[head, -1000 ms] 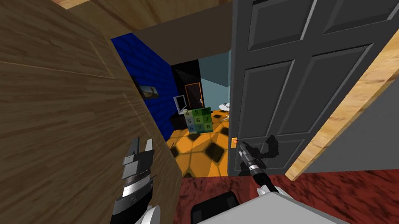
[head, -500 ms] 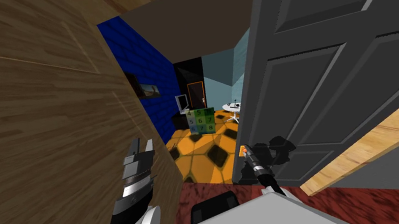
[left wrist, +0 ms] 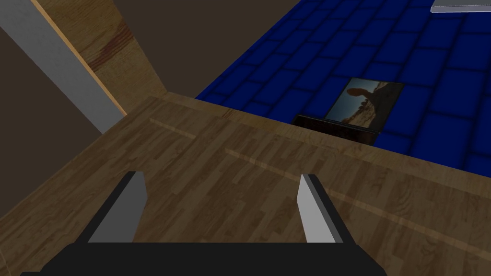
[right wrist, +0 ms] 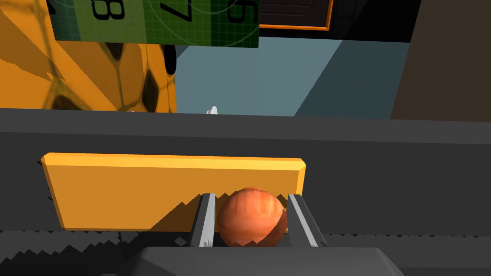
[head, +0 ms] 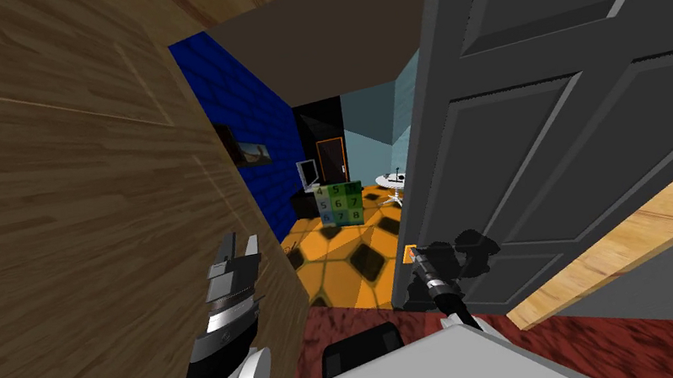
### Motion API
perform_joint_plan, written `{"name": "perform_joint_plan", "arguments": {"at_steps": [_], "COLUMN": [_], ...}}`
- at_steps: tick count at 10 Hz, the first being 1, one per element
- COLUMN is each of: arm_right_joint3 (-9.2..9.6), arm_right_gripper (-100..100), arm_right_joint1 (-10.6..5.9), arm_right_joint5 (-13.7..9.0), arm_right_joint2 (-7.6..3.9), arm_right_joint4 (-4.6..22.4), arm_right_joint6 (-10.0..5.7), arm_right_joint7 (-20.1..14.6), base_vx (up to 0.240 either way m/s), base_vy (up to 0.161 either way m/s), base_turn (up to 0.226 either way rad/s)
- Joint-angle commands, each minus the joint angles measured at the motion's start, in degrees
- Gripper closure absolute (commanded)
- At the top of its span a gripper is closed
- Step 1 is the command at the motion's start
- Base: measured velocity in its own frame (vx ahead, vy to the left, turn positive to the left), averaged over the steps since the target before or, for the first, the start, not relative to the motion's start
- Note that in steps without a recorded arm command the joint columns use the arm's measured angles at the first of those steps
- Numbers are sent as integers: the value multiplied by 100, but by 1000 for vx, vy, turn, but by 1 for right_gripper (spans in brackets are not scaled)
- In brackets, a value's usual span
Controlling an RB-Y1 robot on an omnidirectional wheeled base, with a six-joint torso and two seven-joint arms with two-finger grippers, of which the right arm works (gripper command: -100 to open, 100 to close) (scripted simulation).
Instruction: Pull the door open
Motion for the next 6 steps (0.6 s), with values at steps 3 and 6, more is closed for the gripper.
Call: {"name": "perform_joint_plan", "arguments": {"at_steps": [3, 6], "arm_right_joint3": [92, 231], "arm_right_gripper": [100, 100], "arm_right_joint1": [80, 200], "arm_right_joint5": [43, 110], "arm_right_joint2": [-87, -220], "arm_right_joint4": [-17, -43], "arm_right_joint6": [-91, -226], "arm_right_joint7": [-115, -287], "base_vx": [-95, -206], "base_vy": [-17, -30], "base_turn": [86, 106]}}
